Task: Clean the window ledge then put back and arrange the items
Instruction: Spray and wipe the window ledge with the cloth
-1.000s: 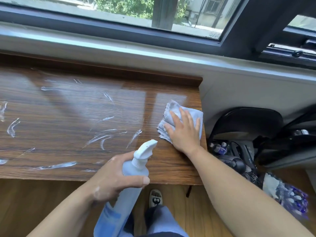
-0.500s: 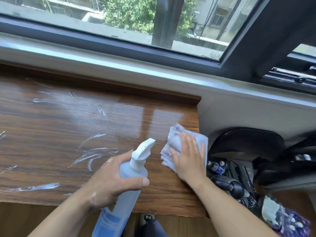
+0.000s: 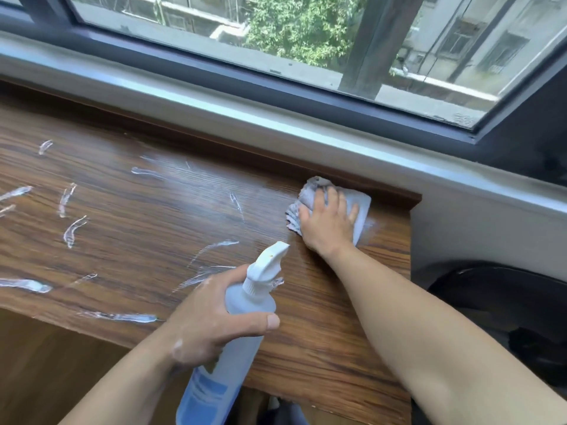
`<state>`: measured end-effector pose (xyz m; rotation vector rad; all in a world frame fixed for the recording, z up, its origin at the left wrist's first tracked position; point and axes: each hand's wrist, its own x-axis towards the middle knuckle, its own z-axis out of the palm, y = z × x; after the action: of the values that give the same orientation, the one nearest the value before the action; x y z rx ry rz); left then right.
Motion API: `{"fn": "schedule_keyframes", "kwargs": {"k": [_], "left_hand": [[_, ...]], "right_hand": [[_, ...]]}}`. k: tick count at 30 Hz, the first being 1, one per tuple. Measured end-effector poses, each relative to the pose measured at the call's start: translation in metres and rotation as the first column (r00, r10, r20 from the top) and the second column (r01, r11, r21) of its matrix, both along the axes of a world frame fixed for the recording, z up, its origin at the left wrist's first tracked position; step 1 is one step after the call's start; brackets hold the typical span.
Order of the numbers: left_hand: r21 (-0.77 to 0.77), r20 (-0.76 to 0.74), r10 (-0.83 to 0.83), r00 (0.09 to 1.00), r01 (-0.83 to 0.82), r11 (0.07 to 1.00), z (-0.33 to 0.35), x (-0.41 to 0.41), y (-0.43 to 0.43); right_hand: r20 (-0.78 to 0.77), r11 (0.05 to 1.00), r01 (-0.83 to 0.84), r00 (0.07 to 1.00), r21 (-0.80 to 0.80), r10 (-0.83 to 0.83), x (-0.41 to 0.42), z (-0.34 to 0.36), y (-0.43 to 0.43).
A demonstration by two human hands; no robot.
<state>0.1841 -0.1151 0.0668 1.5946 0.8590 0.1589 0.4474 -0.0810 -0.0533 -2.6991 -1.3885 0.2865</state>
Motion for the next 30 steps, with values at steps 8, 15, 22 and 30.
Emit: {"fn": "schedule_keyframes", "kwargs": {"k": [8,15,22,30], "left_hand": [[-0.084,-0.024,0.073,0.997,-0.075,0.994,-0.010,-0.048,0.002],[-0.110,-0.049,-0.114,0.992,0.108,0.988,-0.010,-0.072,0.000],[-0.159,-0.085,-0.186,0.979,0.171,0.972,-0.020,-0.089,-0.001],[-0.140,-0.096,-0.162,0.982,0.148,0.979,-0.025,-0.086,0.005]], "right_hand": [[-0.032,0.972,-0.233,0.972,-0.032,0.232,-0.009,0.003,0.009],[-0.021,0.997,-0.079,0.997,0.015,0.080,-0.054,-0.004,-0.122],[0.056,0.998,0.043,0.997,0.042,-0.045,-0.145,-0.015,-0.216],[0.087,0.995,0.096,0.991,0.036,-0.099,-0.163,-0.015,-0.220]]}}
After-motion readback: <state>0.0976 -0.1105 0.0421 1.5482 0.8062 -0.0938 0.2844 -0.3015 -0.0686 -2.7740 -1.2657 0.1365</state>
